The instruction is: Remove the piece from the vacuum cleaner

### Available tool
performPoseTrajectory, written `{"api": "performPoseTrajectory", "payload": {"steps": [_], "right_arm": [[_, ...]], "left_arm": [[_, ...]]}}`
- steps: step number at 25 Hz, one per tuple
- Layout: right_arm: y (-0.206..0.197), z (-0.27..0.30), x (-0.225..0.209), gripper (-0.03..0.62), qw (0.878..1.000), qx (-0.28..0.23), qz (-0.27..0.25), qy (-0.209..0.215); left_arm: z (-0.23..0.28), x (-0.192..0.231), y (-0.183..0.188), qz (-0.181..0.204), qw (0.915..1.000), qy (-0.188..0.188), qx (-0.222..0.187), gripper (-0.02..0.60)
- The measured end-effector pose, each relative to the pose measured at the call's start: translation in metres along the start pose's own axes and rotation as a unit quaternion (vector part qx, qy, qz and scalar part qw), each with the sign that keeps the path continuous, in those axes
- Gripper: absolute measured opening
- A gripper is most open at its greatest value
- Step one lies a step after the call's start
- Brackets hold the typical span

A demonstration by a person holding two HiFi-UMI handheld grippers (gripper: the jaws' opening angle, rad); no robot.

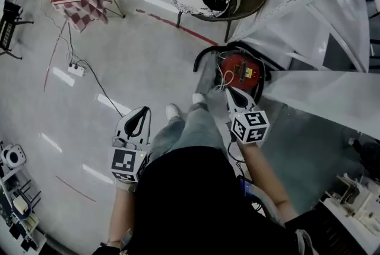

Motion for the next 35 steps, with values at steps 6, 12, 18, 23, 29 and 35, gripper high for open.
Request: {"api": "performPoseTrajectory", "payload": {"steps": [6, 12, 18, 23, 29, 35], "right_arm": [[-0.024, 0.065, -0.041, 0.029, 0.998, 0.063, 0.012, 0.014], [-0.061, 0.134, -0.083, 0.032, 0.992, 0.125, 0.022, 0.01], [-0.109, 0.201, -0.119, 0.048, 0.981, 0.187, 0.058, -0.003], [-0.151, 0.251, -0.145, 0.067, 0.973, 0.222, 0.056, -0.022], [-0.196, 0.297, -0.174, 0.123, 0.963, 0.258, 0.07, -0.044], [-0.226, 0.328, -0.198, 0.15, 0.951, 0.285, 0.085, -0.084]], "left_arm": [[0.027, -0.002, -0.012, -0.036, 0.9986, 0.019, 0.035, 0.02], [0.064, -0.003, -0.029, -0.052, 0.995, 0.037, 0.077, 0.02], [0.085, -0.003, -0.062, -0.099, 0.9871, 0.063, 0.109, 0.02], [0.096, -0.002, -0.096, -0.129, 0.9786, 0.078, 0.14, 0.02], [0.103, -0.009, -0.13, -0.152, 0.9703, 0.084, 0.168, 0.02], [0.111, -0.013, -0.16, -0.183, 0.9618, 0.083, 0.186, 0.02]]}}
Point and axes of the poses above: the fingertips, and each gripper's own axes: z forward along the fingers, x to its left, y out of its top, the point moved 6 cm from there along -z, backward along the fingers, and after that the axes turned 4 degrees about x, right-handed, at the moved point
